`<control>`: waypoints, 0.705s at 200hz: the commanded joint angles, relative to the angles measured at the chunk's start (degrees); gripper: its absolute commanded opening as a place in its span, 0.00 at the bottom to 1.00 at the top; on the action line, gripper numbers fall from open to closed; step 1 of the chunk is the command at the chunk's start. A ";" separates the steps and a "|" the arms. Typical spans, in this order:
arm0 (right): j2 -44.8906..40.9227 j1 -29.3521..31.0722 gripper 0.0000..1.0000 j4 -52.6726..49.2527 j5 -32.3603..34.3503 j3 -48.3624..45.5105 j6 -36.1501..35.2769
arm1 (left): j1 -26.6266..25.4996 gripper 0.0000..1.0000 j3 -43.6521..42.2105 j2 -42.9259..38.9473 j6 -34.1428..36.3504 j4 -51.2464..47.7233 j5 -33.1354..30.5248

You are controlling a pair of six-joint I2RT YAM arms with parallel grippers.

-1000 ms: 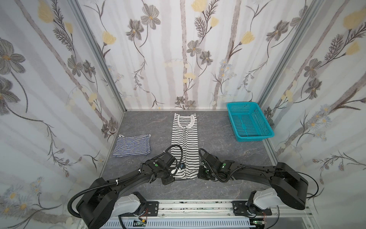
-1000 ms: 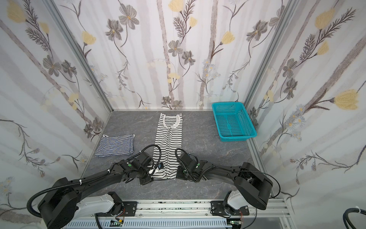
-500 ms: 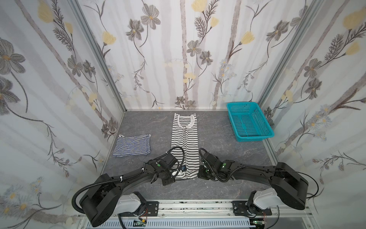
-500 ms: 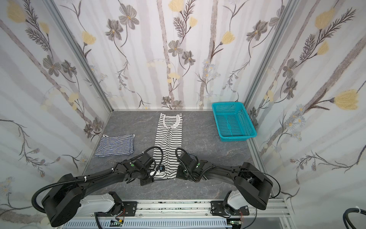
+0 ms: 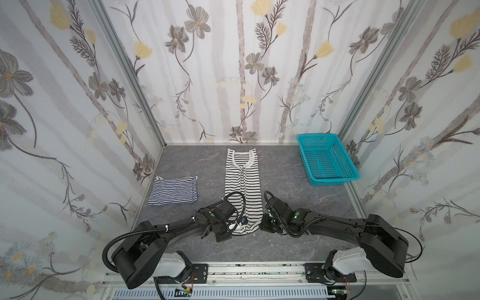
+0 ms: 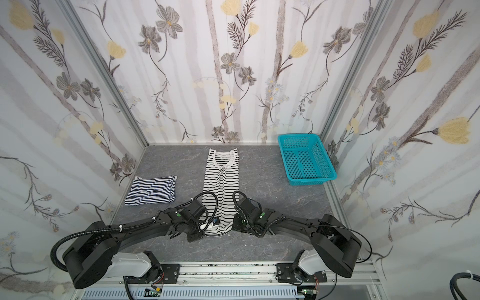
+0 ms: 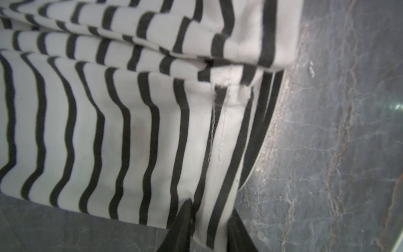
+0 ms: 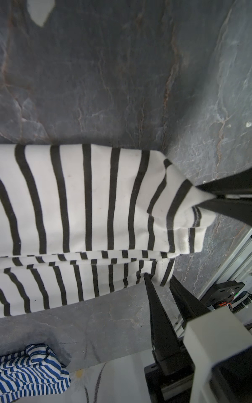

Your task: Fold and stack the tank tops

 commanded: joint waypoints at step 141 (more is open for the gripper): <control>-18.05 4.34 0.00 -7.07 6.74 -4.17 6.13 | -9.21 0.05 8.05 -6.61 -1.25 -16.57 8.08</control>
